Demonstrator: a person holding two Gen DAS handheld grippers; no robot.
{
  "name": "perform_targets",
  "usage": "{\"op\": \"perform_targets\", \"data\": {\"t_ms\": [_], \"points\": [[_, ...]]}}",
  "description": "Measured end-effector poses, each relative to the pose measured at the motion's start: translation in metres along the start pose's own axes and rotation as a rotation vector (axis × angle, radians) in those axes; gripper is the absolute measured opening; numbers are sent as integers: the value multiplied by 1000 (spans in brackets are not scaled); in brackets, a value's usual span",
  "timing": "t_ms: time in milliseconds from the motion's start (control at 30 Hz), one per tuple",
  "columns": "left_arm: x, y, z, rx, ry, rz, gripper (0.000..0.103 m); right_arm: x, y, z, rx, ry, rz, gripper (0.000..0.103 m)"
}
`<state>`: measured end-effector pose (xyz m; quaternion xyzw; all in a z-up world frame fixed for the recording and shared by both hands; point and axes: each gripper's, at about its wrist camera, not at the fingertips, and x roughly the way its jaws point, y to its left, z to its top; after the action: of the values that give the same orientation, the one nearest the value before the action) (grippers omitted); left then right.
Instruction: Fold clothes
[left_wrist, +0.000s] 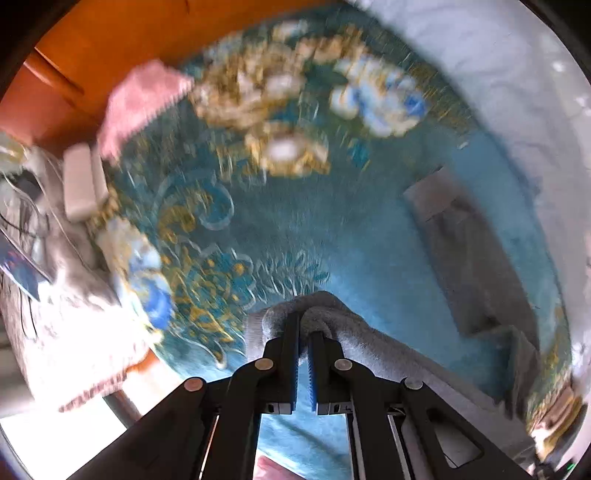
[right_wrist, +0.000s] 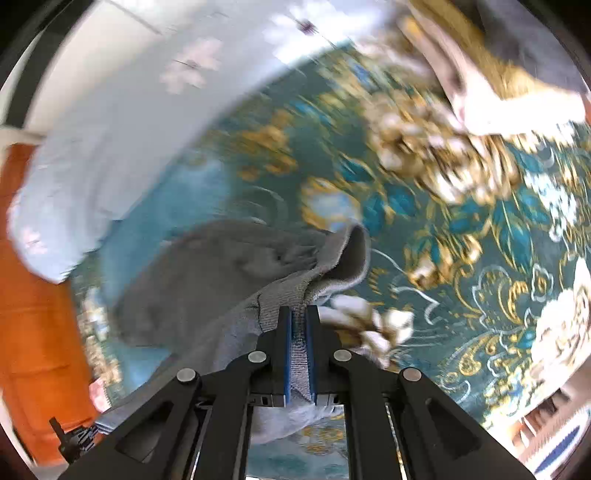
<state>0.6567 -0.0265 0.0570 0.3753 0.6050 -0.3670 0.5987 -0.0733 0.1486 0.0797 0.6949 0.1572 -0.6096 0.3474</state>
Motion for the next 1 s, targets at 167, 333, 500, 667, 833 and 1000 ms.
{"op": "perform_targets", "data": {"t_ms": [167, 333, 500, 667, 833, 1000], "points": [[40, -24, -1, -77, 83, -63, 8, 37, -16, -4, 97, 48, -78, 8], [40, -24, 1, -93, 89, -139, 18, 25, -15, -5, 78, -5, -126, 14], [35, 6, 12, -127, 94, -204, 19, -2, -26, -8, 93, -79, -140, 33], [41, 8, 21, -77, 121, -171, 22, -11, -32, -29, 129, -74, -143, 33], [35, -18, 27, -18, 117, -157, 59, -6, -2, -52, 77, -37, -106, 33], [20, -33, 19, 4, 97, -201, 76, -4, 45, -61, -61, -13, -68, 33]]}}
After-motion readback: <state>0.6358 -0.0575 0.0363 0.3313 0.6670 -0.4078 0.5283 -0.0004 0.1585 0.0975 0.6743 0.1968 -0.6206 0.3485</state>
